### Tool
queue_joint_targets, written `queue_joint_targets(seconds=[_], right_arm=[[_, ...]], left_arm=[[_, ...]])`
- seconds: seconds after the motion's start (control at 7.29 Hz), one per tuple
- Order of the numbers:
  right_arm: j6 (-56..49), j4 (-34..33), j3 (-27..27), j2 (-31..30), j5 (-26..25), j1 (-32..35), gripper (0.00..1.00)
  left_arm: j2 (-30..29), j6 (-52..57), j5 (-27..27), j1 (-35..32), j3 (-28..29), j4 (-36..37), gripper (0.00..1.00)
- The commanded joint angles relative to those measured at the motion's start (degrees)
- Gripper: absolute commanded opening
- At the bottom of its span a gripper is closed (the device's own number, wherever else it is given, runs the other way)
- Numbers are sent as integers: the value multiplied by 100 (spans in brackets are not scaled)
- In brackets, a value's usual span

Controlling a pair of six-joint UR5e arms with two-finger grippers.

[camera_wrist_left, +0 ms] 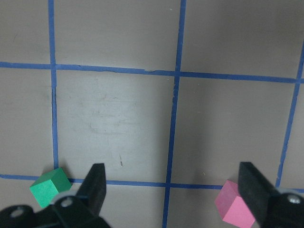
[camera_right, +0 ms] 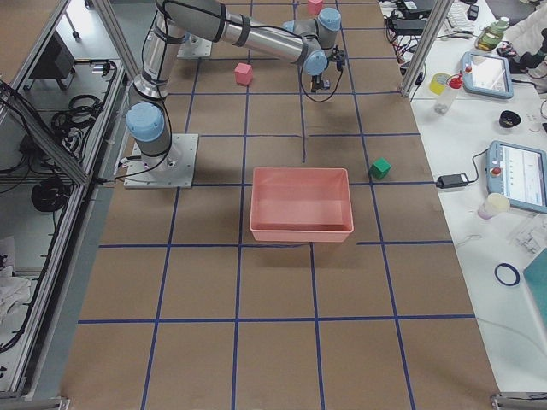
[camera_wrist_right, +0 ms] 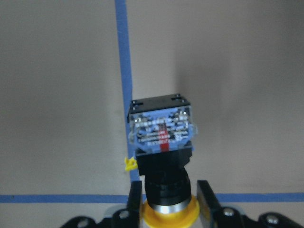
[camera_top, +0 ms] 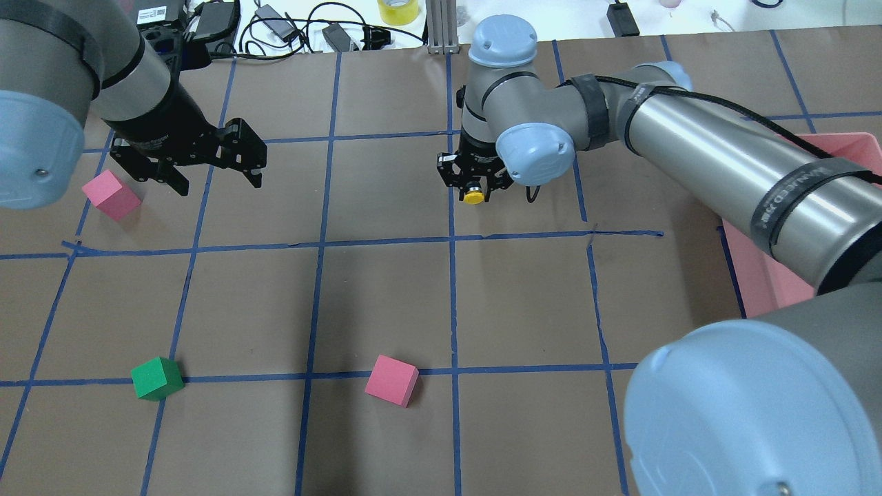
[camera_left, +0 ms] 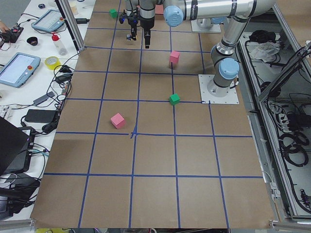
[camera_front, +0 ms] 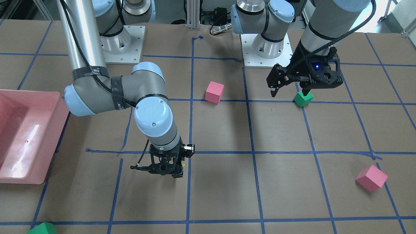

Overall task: Align button upright
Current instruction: 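Lift the button out of the bin and carry it to the table center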

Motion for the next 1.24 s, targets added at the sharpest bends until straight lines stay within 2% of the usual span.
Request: queue_joint_targets(seconds=[0.0,0.41,0.82,0.96,1.1], right_arm=[[834,-58,-219,311,-224,391,0],[889,-418,-219,515,-470,471,0],[766,-567,-219,602,-454,568,0],[627,-568,-210,611,-454,577,3],[477,-577,-210,611,-454,585,25]], left_arm=[[-52,19,-11,8,-41,83,100],[-79,1,15,-19,-67,92,100],[-96,-69,77,-10,-207,179,100],[-123,-87,77,-10,-208,249,100],[-184,-87,68,-10,-208,372,100]])
